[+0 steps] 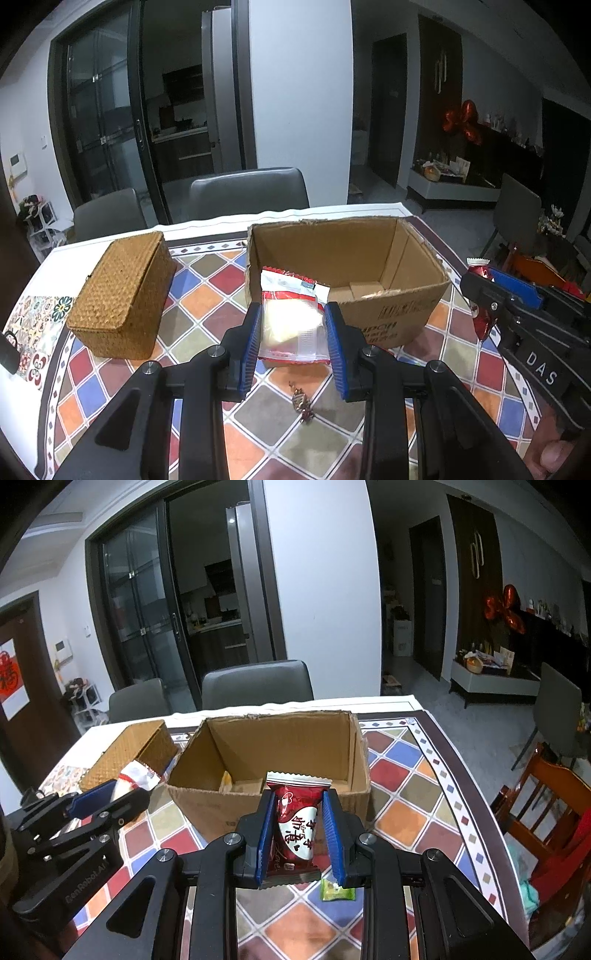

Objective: Organize snacks
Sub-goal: 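Lift and carry the white-red packet and red candy bag over the box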

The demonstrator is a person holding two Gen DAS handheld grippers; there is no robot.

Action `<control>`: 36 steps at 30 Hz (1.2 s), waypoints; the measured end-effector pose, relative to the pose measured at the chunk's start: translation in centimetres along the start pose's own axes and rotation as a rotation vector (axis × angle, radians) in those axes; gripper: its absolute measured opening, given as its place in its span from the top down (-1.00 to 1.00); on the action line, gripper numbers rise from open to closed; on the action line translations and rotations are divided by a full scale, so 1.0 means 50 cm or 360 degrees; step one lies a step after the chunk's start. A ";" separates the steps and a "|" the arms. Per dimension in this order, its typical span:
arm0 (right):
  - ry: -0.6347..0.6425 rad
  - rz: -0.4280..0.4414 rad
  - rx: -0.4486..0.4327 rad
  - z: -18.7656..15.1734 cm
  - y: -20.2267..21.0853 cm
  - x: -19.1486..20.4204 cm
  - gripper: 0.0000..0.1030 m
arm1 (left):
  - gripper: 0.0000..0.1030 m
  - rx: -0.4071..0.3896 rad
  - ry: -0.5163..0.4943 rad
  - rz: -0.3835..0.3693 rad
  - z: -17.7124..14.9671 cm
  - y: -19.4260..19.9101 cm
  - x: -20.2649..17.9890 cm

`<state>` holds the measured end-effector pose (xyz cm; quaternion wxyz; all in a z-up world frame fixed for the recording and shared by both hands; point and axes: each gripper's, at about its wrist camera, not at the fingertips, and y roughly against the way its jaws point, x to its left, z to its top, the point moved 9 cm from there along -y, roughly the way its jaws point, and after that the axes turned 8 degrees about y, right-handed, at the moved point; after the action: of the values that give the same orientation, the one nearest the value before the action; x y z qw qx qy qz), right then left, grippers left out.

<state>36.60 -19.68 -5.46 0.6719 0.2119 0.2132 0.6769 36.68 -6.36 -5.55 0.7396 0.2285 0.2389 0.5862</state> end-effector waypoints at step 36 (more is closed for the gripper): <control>0.0121 0.0025 -0.0044 0.108 -0.103 -0.007 0.47 | 0.34 -0.0032 0.0020 -0.0052 0.106 -0.114 -0.030</control>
<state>43.92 -19.97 -4.02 0.6610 0.1784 0.2275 0.6925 44.01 -9.30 -4.81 0.7498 0.2134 0.2413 0.5779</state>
